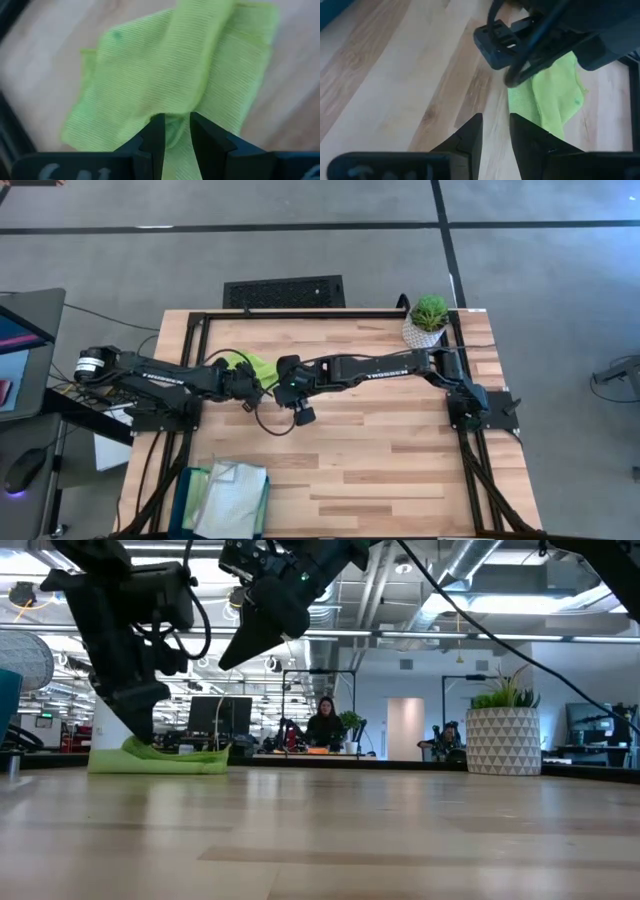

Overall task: Fold microfiber towels
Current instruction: Fold the green microfiber cloth

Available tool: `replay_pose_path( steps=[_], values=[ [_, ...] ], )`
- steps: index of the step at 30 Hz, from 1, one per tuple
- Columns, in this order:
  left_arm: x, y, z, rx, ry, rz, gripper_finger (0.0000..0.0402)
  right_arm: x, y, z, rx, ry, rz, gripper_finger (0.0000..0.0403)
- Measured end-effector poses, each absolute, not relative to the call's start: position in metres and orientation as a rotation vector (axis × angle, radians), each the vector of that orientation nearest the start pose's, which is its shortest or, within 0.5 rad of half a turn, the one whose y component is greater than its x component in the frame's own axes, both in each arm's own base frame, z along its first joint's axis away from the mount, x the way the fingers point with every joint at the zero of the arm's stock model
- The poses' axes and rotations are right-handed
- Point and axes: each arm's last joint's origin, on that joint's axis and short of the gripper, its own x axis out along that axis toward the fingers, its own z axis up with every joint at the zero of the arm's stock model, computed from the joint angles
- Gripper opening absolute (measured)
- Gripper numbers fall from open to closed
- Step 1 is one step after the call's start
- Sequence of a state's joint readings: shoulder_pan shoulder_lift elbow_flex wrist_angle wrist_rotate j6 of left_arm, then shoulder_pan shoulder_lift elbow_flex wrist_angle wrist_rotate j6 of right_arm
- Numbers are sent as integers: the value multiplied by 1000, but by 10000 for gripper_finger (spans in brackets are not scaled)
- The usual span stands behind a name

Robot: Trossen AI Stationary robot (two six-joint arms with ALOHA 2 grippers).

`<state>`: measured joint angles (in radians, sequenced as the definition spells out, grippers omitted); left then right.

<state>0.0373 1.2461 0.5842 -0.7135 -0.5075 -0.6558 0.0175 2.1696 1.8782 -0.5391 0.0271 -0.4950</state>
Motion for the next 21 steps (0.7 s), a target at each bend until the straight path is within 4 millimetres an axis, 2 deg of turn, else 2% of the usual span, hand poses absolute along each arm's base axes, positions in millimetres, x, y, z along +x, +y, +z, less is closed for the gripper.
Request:
replay_pose_path(
  steps=[12, 21],
  values=[
    [178, 47, 162, -101, 1118, 1033, 83, 486, 3, 237, -481, 818, 188, 120],
    [170, 68, 163, -111, 1117, 1173, 83, 485, 3, 236, -480, 833, 191, 120]
  ],
)
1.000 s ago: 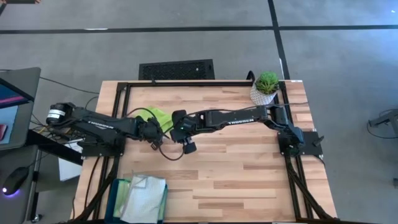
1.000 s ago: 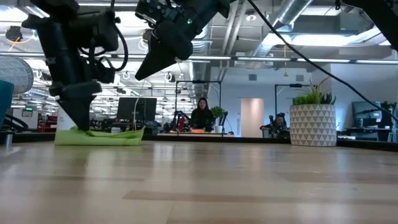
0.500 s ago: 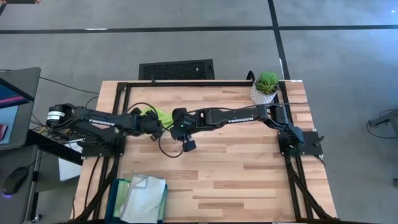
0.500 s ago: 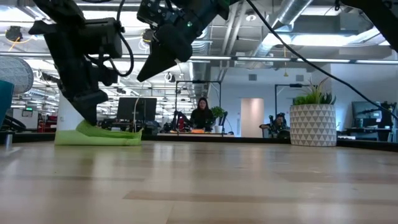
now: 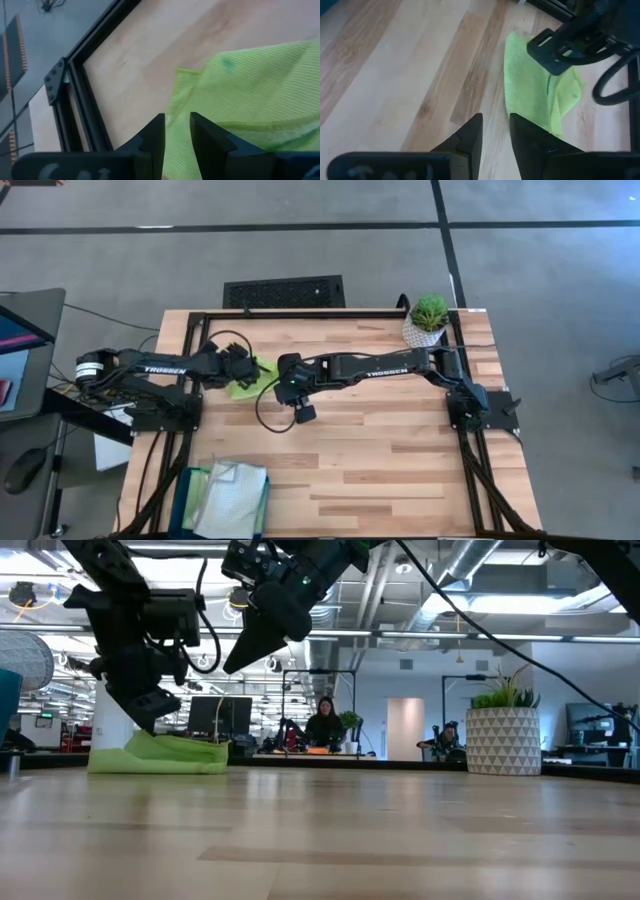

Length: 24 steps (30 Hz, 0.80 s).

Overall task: Fold microfiber towels
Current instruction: Fold the green microfiber cloth

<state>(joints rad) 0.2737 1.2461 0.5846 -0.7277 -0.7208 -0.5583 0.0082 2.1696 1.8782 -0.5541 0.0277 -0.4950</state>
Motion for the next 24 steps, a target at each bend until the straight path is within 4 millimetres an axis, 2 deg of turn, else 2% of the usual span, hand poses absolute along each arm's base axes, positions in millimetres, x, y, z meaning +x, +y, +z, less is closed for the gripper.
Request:
replay_pose_path(
  steps=[5, 11, 14, 17, 24],
  values=[
    [169, 68, 165, -82, 1156, 1142, 83, 484, 1, 236, -478, 842, 190, 120],
    [172, 55, 199, -102, 1116, 1114, 83, 484, -4, 235, -464, 855, 179, 120],
    [179, 48, 206, -181, 1083, 948, 83, 484, -7, 235, -462, 856, 173, 120],
    [186, 45, 197, -227, 1111, 749, 83, 483, -11, 235, -458, 857, 165, 120],
    [196, 54, 163, -230, 1230, 772, 83, 483, -16, 235, -454, 861, 156, 120]
  ],
)
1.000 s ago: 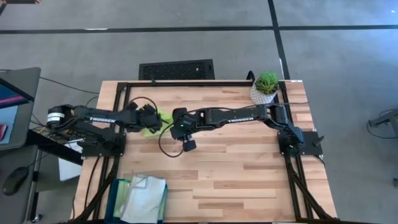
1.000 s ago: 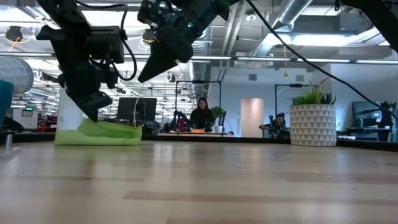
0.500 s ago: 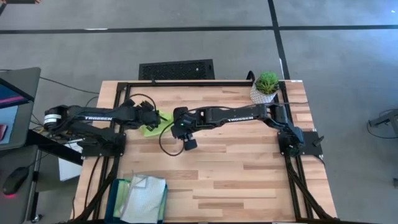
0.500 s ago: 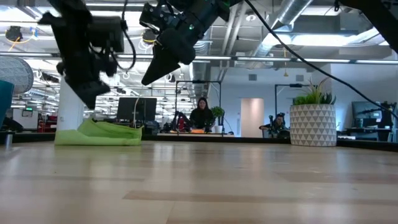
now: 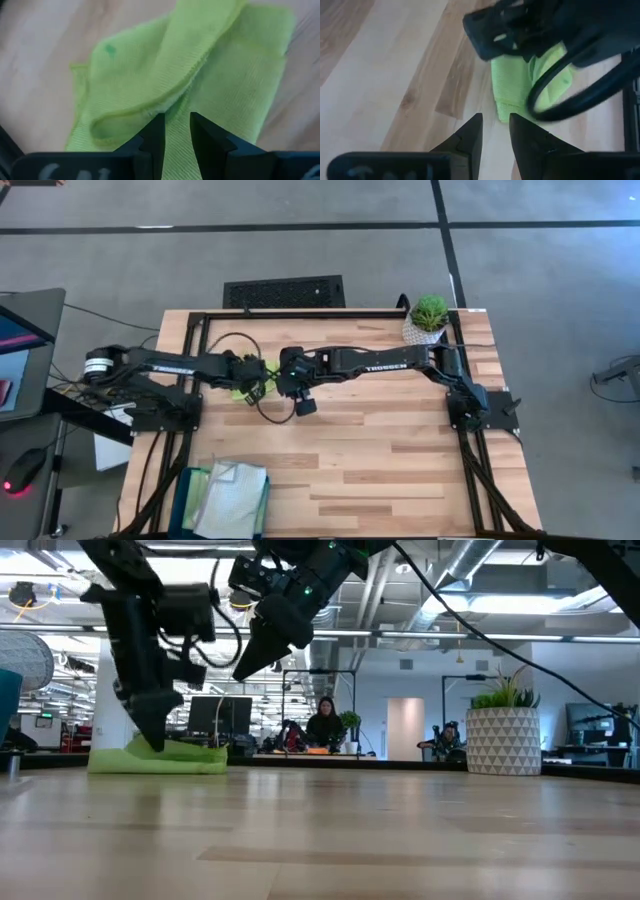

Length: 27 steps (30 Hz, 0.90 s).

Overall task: Fold microfiber towels
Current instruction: Fold the green microfiber cloth

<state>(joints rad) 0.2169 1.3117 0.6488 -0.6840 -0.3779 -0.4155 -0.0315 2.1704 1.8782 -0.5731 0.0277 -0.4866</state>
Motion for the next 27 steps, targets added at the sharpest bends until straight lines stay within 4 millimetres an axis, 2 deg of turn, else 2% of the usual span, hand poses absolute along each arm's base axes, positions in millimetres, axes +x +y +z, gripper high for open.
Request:
replay_pose_path(
  steps=[4, 8, 11, 18, 27],
  values=[
    [205, 59, 143, -199, 1306, 768, 83, 483, -16, 234, -454, 867, 159, 120],
    [208, 63, 133, -94, 1345, 869, 83, 483, -15, 234, -454, 866, 158, 120],
    [210, 66, 136, -49, 1332, 943, 83, 483, -15, 234, -447, 865, 156, 120],
    [214, 69, 153, 5, 1288, 990, 83, 483, -15, 234, -446, 865, 154, 120],
    [204, 84, 151, 13, 1338, 1045, 83, 483, -18, 234, -442, 866, 151, 120]
  ],
)
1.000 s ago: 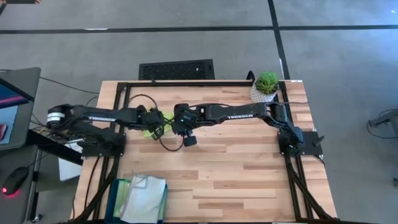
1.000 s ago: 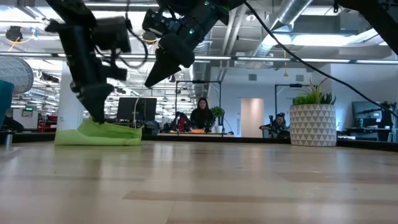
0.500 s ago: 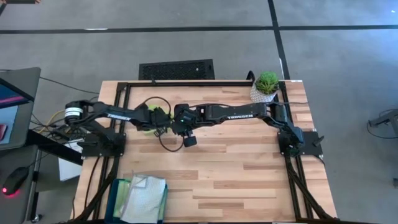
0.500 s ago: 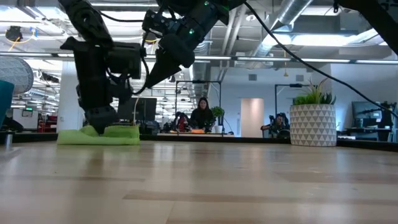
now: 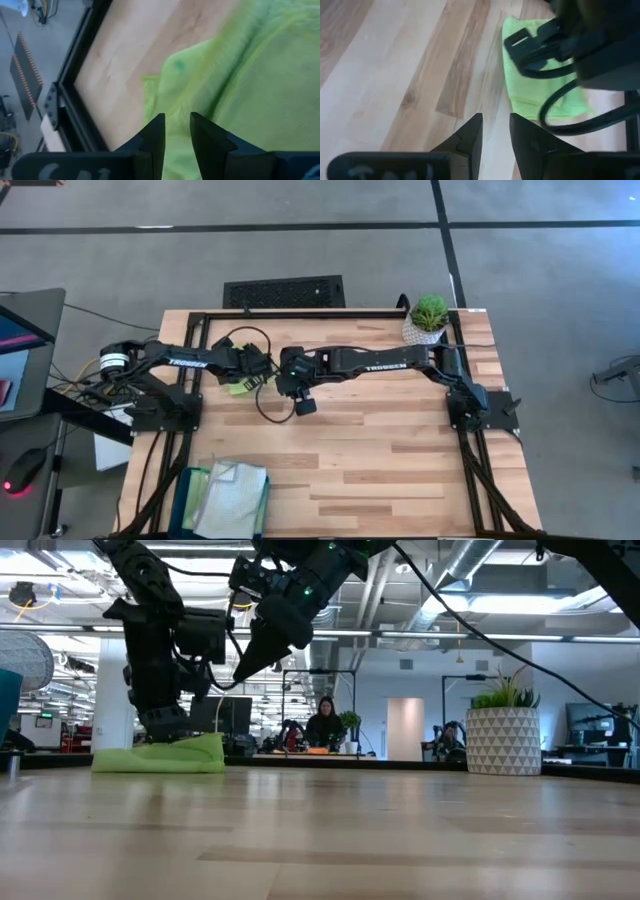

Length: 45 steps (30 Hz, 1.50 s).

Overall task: Fold microfiber towels
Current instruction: Fold the green microfiber cloth, then put the folded green microfiber cloth into the blue bin

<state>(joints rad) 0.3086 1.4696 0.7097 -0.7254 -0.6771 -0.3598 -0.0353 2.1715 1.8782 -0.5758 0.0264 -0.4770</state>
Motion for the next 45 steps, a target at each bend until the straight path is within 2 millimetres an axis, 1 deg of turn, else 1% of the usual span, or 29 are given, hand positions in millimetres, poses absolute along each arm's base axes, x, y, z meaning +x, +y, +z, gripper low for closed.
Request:
replay_pose_path(
  steps=[2, 6, 8, 12, 15, 17, 19, 21, 25, 30, 33, 40, 42, 45],
  values=[
    [201, 83, 156, 25, 1332, 1057, 83, 483, -18, 234, -442, 866, 152, 120],
    [195, 77, 177, 18, 1280, 1061, 83, 483, -18, 234, -442, 866, 152, 120],
    [190, 71, 186, -21, 1275, 992, 83, 483, -18, 234, -442, 867, 152, 120],
    [181, 54, 200, -117, 1278, 790, 83, 482, -18, 233, -442, 876, 154, 120],
    [178, 44, 206, -179, 1252, 723, 83, 481, -18, 233, -441, 889, 156, 120],
    [178, 39, 206, -209, 1256, 693, 83, 481, -18, 232, -441, 894, 157, 120],
    [177, 35, 205, -200, 1279, 672, 83, 481, -18, 232, -441, 900, 158, 120],
    [177, 32, 203, -181, 1309, 642, 83, 480, -18, 231, -440, 909, 160, 120],
    [176, 27, 200, -211, 1373, 558, 83, 479, -15, 231, -442, 922, 170, 120],
    [180, 20, 196, -108, 1430, 427, 85, 479, -7, 231, -450, 919, 186, 120],
    [183, 16, 191, -77, 1460, 399, 99, 479, -1, 231, -455, 916, 196, 120],
    [191, 10, 175, -17, 1554, 389, 151, 479, 7, 231, -466, 907, 208, 120],
    [194, 11, 169, -3, 1580, 399, 160, 480, 8, 232, -468, 895, 206, 120],
    [196, 11, 162, 12, 1622, 411, 164, 481, 9, 232, -470, 887, 204, 120]
  ],
)
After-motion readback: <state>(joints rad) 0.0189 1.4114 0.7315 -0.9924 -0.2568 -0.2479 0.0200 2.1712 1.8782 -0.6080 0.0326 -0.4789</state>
